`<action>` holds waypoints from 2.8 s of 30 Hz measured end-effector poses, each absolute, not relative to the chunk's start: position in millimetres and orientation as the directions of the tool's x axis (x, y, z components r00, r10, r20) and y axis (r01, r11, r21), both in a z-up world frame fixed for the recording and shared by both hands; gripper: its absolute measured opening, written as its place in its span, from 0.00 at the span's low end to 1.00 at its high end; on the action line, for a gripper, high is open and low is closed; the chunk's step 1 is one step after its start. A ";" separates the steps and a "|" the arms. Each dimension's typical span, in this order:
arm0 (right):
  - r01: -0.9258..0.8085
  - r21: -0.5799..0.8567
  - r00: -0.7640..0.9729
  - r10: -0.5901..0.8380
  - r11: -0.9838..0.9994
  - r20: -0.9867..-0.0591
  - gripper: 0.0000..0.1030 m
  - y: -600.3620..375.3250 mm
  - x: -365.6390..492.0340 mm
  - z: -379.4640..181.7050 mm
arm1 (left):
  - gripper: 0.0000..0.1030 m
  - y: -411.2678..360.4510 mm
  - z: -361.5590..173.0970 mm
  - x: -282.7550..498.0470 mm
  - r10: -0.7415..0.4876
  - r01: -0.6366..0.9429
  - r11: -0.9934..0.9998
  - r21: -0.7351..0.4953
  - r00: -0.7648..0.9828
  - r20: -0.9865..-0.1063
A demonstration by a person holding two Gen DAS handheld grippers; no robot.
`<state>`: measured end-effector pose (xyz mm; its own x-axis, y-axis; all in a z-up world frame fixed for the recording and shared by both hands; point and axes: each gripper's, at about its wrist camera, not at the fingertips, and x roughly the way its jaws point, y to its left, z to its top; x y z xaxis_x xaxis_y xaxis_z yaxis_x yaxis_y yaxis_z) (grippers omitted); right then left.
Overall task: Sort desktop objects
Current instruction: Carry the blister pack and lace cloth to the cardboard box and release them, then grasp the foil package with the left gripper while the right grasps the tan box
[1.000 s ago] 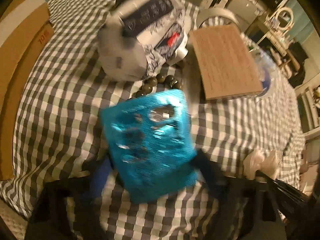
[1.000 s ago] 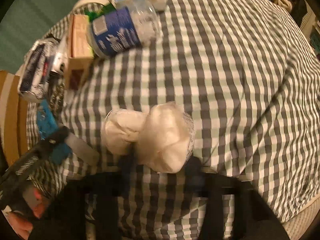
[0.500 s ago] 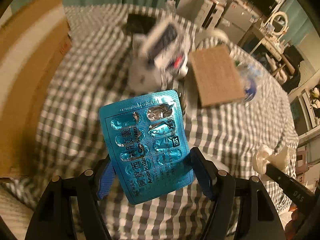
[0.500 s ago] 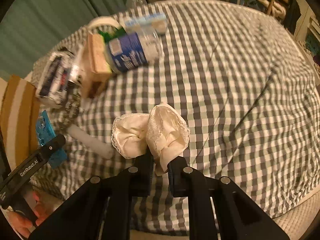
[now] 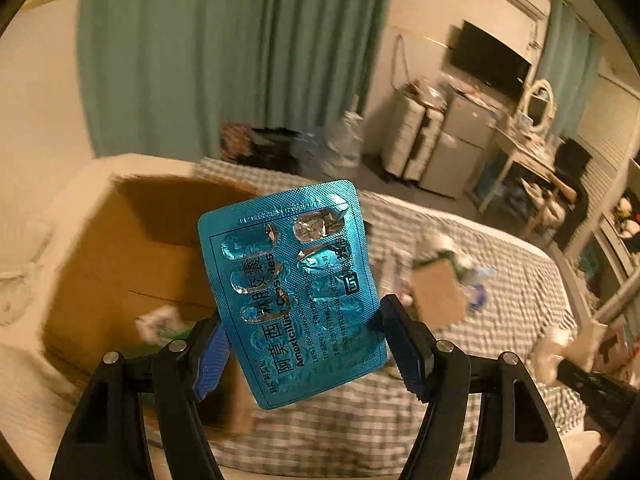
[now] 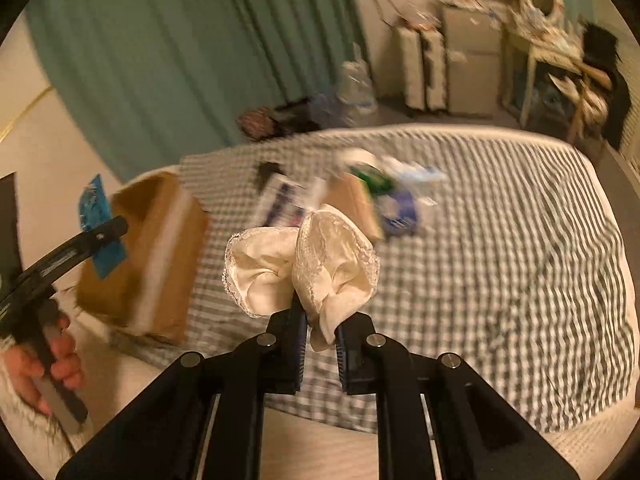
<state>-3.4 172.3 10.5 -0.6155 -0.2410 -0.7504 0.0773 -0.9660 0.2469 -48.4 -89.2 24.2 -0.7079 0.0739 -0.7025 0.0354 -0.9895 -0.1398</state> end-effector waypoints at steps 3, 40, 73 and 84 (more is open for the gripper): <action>0.163 0.248 -0.604 -0.295 -0.955 -0.740 0.12 129.8 -9.0 18.8 | 0.70 -134.7 25.7 -46.4 0.018 0.067 -0.993 -0.098 -0.731 -0.682; 0.057 0.189 -0.657 -0.179 -0.980 -0.732 0.67 141.8 -34.7 36.6 | 1.00 -127.5 -8.3 -28.0 -0.011 0.001 -1.000 0.015 -0.720 -0.694; -0.126 0.330 -0.514 -0.223 -0.936 -0.828 0.72 231.9 -154.0 -132.6 | 1.00 48.6 -143.7 -174.9 0.095 -0.080 -0.995 -0.060 -0.584 -0.806; -0.163 0.409 -0.460 -0.298 -0.898 -0.837 0.42 220.1 -180.1 -156.0 | 0.17 27.8 -160.1 -189.2 0.248 -0.135 -0.969 -0.208 -0.519 -0.818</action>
<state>-180.1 220.1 -156.0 -0.4596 -0.2981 -0.8366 -0.1625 -0.8978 0.4093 -189.2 27.8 -160.1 -0.5191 0.2477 -0.8180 -0.1349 -0.9688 -0.2078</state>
